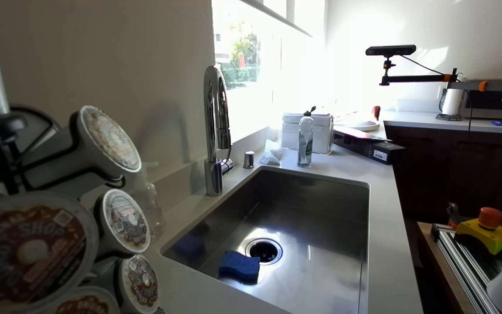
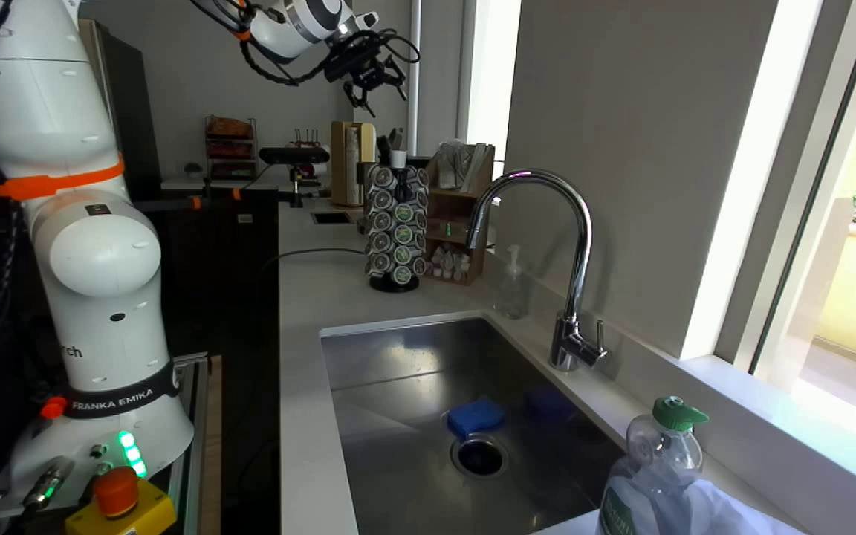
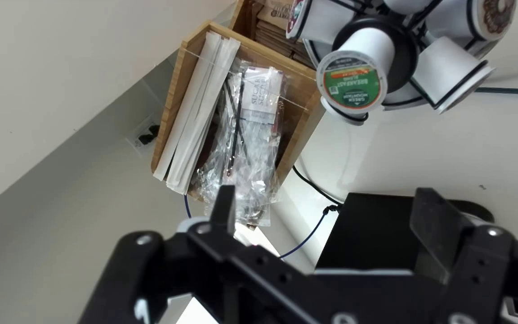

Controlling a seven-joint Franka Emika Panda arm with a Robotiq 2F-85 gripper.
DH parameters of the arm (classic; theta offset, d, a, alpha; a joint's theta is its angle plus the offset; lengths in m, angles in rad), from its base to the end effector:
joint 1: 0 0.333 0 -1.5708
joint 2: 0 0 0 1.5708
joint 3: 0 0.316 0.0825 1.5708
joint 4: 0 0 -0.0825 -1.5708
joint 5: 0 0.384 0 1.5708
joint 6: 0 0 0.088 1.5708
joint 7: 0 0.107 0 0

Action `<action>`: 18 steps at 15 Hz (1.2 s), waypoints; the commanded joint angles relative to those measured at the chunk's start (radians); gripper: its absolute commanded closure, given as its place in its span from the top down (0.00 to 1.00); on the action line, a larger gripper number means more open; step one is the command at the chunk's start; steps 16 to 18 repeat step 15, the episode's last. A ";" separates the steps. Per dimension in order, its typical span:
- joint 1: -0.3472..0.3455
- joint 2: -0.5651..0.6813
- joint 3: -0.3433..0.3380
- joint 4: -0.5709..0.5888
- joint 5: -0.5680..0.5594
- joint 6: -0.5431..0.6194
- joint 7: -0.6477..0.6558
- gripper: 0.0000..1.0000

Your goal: Remove one small white cup from the holder and place it on top of the rack

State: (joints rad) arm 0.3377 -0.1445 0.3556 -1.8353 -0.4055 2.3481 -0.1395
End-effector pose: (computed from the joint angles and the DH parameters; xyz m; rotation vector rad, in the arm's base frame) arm 0.4293 0.3680 0.6586 2.3676 1.3500 1.0377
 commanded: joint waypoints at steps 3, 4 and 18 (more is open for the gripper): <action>-0.015 -0.025 0.006 0.008 0.051 -0.076 0.089 1.00; -0.016 -0.024 0.005 0.014 0.067 -0.089 0.092 1.00; -0.024 -0.008 -0.013 0.030 0.193 -0.149 0.084 1.00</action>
